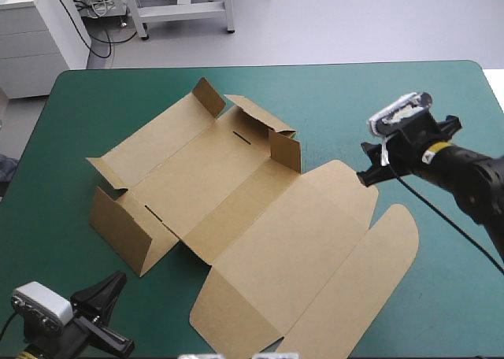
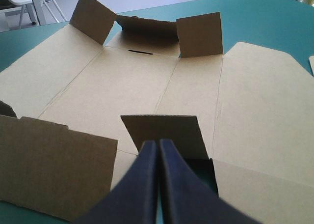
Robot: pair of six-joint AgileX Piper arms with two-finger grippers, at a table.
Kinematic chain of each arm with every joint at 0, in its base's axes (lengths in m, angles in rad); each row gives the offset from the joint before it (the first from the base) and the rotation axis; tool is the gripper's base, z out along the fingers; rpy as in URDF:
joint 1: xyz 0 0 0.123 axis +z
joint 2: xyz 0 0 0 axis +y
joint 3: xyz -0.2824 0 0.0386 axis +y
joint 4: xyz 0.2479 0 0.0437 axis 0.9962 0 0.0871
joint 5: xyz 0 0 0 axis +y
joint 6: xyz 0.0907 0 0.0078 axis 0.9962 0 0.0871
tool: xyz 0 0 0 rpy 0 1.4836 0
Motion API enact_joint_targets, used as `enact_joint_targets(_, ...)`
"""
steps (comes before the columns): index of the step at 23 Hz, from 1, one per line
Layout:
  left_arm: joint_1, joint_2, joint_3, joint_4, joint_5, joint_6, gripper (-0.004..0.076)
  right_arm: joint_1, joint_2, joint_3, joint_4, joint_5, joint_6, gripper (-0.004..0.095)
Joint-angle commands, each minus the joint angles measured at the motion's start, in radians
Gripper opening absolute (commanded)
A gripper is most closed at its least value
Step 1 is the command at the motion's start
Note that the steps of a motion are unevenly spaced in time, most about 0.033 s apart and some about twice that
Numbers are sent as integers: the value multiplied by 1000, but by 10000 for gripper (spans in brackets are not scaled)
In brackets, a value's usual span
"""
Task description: Fold the box
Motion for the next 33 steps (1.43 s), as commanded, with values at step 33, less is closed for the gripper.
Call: enact_joint_targets(33, -2, 16, -18, -10, -84, 1, -8, 217, 980, -1088, -9, 479, -162, 551)
